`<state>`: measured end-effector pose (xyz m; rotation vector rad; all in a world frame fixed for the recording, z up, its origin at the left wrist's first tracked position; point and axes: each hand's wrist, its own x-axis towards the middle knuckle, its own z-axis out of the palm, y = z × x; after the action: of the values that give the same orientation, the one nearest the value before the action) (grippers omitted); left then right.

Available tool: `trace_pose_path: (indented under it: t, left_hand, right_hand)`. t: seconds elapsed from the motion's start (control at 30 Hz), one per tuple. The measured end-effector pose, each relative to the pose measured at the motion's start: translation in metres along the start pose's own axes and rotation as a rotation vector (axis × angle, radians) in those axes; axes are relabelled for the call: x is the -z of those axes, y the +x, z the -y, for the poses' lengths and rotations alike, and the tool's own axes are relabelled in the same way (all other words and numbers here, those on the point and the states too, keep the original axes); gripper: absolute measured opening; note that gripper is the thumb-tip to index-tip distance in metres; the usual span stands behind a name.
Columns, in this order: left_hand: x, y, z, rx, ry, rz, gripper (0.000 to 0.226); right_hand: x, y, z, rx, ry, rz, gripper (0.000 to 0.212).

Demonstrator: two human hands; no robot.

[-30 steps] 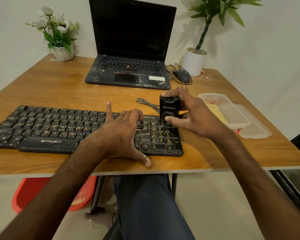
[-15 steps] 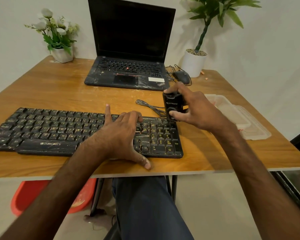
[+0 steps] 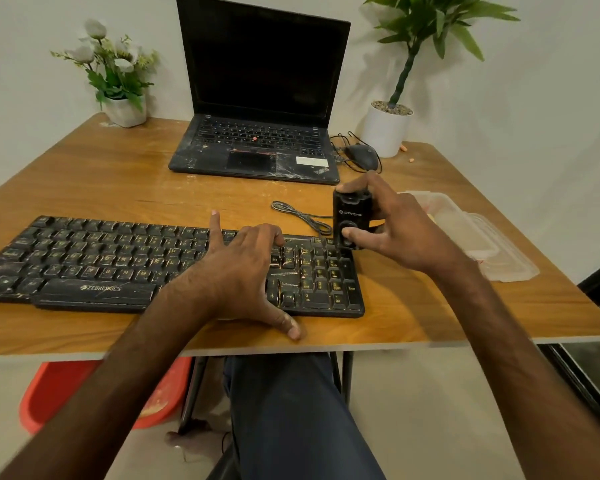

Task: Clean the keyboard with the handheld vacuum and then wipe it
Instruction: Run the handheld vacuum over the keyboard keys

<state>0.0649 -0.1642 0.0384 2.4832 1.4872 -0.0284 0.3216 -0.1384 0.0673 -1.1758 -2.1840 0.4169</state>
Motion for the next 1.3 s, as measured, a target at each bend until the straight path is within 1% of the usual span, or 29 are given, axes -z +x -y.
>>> trace_pose_path:
  t: [0.13,0.23,0.3,0.33,0.43,0.53,0.63,0.67,0.73,0.83,0.9,1.1,1.3]
  left_hand:
    - [0.001,0.000,-0.001,0.001,0.016,-0.002,0.131]
    - [0.000,0.001,-0.001,0.003,0.023,0.000,0.133]
    - [0.000,0.001,0.000,0.005,0.016,-0.004,0.132]
    - [0.000,0.001,0.000,0.004,0.015,-0.007,0.131]
    - [-0.001,0.001,0.001,-0.001,0.005,-0.006,0.129]
    - [-0.001,0.001,0.001,0.003,0.001,0.007,0.131]
    - [-0.001,0.002,0.001,0.001,0.002,0.003,0.131]
    - [-0.002,0.001,0.002,0.001,-0.005,0.001,0.131]
    - [-0.001,0.000,0.002,0.000,-0.007,0.004,0.130]
    - [-0.001,0.001,0.001,-0.002,0.009,0.007,0.131]
    - [-0.001,0.001,0.000,-0.001,0.023,0.007,0.132]
    - [0.000,0.000,0.000,-0.005,0.045,0.009,0.135]
    - [-0.001,0.000,0.000,-0.004,0.037,0.008,0.137]
  right_hand:
    - [-0.016,0.010,0.009,0.068,0.118,0.014,0.053]
    - [-0.023,0.021,0.011,0.083,0.026,0.059,0.052]
    - [-0.021,0.028,0.006,0.077,-0.051,0.034,0.052]
    - [-0.019,0.030,0.004,0.067,-0.045,0.005,0.052]
    - [-0.020,0.025,0.005,0.021,0.134,-0.113,0.053]
    - [-0.030,0.019,0.006,-0.053,0.343,-0.162,0.054]
    - [-0.038,0.016,0.006,-0.242,0.705,-0.259,0.056]
    - [-0.039,0.015,0.006,-0.297,0.788,-0.294,0.056]
    - [-0.041,0.012,0.005,-0.339,0.853,-0.336,0.057]
    - [-0.039,0.009,0.001,-0.346,0.903,-0.369,0.061]
    - [-0.038,0.008,0.003,-0.319,0.872,-0.366,0.063]
    - [-0.043,0.009,0.008,-0.207,0.621,-0.319,0.064]
    - [-0.049,0.001,0.015,-0.045,0.072,-0.190,0.065]
